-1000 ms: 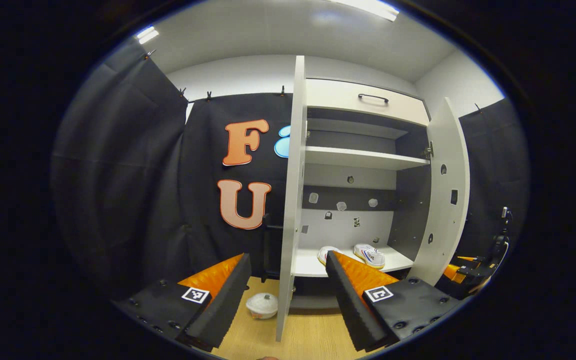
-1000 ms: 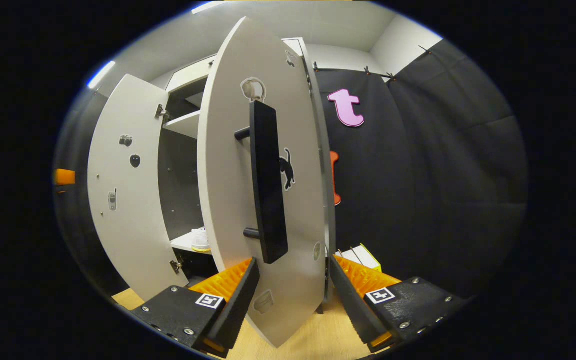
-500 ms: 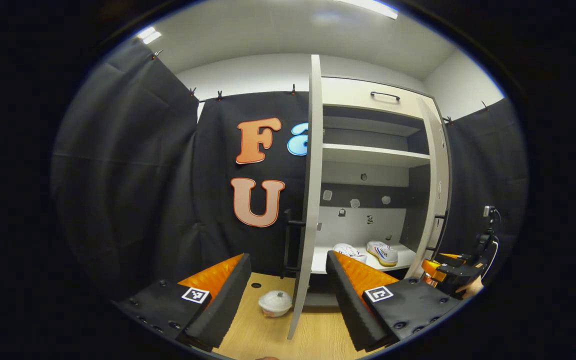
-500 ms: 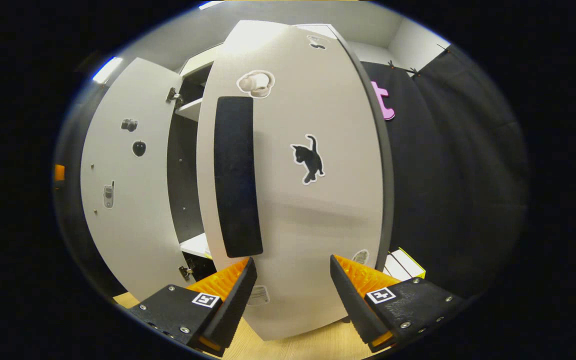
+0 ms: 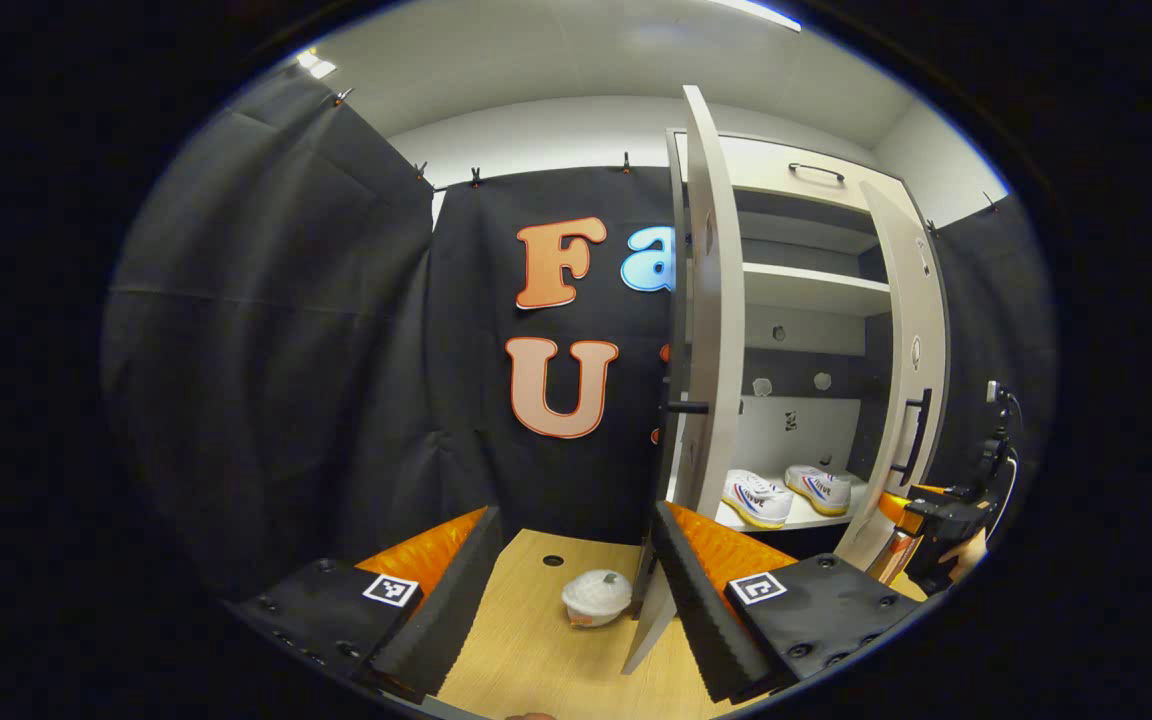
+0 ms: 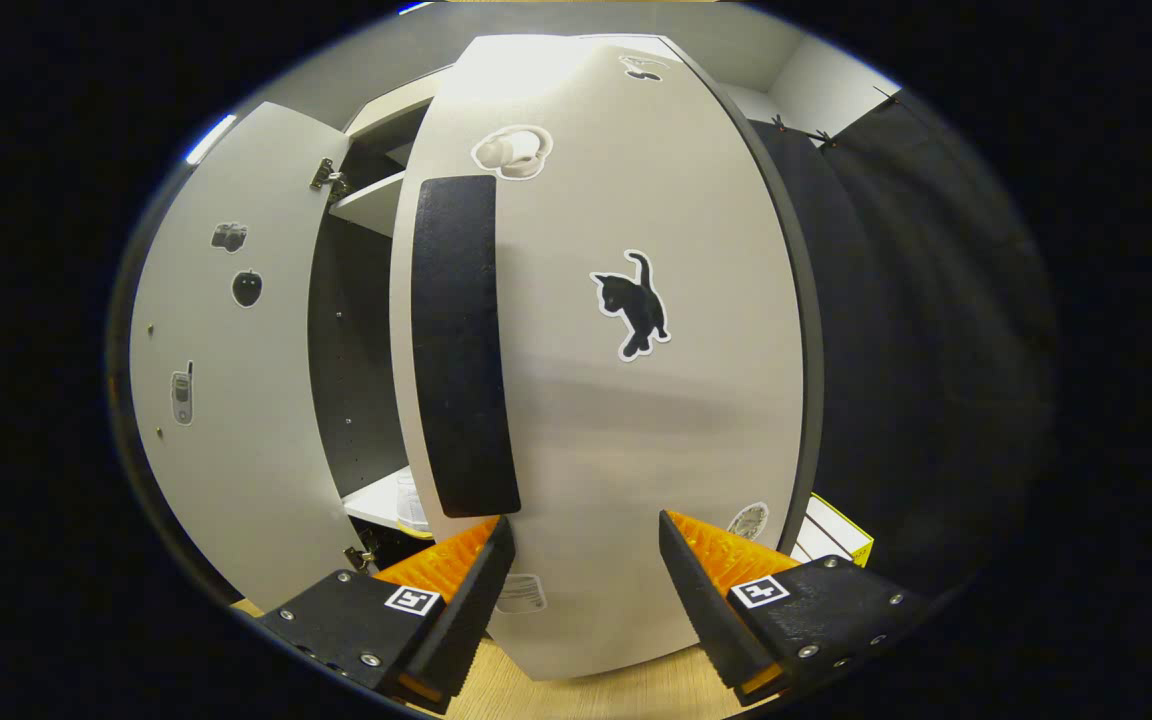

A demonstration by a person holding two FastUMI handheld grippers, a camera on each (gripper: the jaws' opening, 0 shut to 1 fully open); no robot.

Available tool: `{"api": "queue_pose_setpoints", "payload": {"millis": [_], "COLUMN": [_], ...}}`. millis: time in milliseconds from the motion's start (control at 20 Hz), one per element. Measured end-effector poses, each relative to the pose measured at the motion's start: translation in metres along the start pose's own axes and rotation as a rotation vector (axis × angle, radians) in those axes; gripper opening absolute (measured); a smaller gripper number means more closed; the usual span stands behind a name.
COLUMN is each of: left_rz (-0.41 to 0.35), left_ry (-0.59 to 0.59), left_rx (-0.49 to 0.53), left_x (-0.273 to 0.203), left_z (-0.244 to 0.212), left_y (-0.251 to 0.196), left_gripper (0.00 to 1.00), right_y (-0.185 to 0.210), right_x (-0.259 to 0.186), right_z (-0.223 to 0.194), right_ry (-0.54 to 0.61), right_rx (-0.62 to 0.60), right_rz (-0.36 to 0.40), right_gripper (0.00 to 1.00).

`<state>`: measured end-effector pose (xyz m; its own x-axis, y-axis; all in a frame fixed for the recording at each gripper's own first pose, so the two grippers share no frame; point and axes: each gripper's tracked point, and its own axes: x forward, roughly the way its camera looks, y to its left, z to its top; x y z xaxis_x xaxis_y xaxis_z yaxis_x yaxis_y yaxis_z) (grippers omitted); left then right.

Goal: Grab one shoe with the right hand and put it into the shoe cabinet, grab the other shoe with the left hand and put it into the shoe cabinet; then close the right door with the right hand and the left door with the left hand.

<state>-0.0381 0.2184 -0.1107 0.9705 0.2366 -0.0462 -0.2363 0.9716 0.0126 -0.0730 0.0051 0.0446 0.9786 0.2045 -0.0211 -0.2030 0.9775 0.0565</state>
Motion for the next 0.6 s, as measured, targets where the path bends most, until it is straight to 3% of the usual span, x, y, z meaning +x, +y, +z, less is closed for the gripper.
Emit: {"api": "queue_pose_setpoints", "payload": {"millis": [600], "left_rz": [-0.084], "left_ry": [0.128], "left_rx": [-0.088], "left_x": [0.076], "left_z": [-0.085], "left_y": [-0.01], "left_gripper": [0.99], "right_y": [0.001], "right_x": [0.014], "right_z": [0.004], "right_ry": [-0.007], "right_rx": [-0.088], "right_rz": [-0.063], "right_gripper": [0.9]}}
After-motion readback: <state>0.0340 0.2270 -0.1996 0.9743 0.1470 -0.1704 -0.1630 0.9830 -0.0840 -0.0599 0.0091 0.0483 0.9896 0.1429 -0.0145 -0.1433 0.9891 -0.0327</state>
